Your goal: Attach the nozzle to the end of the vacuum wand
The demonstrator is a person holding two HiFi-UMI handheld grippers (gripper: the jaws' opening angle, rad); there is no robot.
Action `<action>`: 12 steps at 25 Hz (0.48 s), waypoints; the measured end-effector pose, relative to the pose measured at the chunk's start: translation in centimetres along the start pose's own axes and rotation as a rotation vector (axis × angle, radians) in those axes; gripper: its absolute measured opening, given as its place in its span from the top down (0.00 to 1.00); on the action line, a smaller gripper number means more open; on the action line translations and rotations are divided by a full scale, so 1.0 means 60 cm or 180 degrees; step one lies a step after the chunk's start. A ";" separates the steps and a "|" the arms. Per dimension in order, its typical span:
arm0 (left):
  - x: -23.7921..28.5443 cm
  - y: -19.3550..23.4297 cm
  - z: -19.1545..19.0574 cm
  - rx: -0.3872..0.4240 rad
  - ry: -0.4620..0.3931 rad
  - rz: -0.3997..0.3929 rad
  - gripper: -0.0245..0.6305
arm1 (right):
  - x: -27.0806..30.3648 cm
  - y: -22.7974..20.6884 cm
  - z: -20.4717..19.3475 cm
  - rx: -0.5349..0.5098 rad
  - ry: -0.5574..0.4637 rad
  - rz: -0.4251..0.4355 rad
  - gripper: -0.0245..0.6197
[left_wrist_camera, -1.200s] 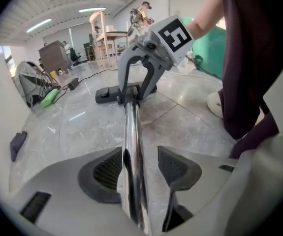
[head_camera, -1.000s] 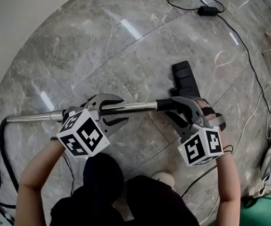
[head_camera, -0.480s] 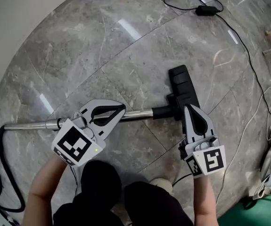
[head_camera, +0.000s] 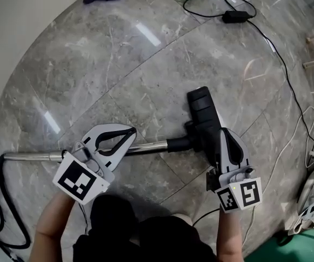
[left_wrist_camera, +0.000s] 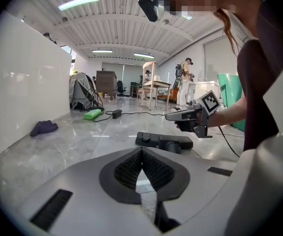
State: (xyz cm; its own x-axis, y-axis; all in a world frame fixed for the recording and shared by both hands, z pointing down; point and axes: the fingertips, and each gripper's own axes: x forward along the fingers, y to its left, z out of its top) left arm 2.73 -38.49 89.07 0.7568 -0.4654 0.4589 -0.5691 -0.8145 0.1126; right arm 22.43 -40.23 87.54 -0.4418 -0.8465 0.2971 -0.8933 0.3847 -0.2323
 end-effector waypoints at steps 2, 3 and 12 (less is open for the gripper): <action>0.002 0.019 0.015 -0.0085 0.0015 0.0072 0.95 | 0.006 -0.004 0.014 0.0042 0.0010 0.0028 0.94; 0.001 0.027 0.026 -0.0092 0.0019 0.0098 0.95 | 0.007 -0.005 0.025 0.0060 0.0009 0.0046 0.94; -0.107 0.014 0.233 0.0379 0.0308 0.0253 0.95 | -0.024 0.071 0.250 0.0091 0.0105 0.0176 0.94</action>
State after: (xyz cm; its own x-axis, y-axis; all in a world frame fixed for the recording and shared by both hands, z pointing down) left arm 1.91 -41.00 73.92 0.6733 -0.4991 0.5455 -0.5794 -0.8145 -0.0301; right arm 20.49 -42.87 72.25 -0.4932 -0.8116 0.3133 -0.8651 0.4194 -0.2754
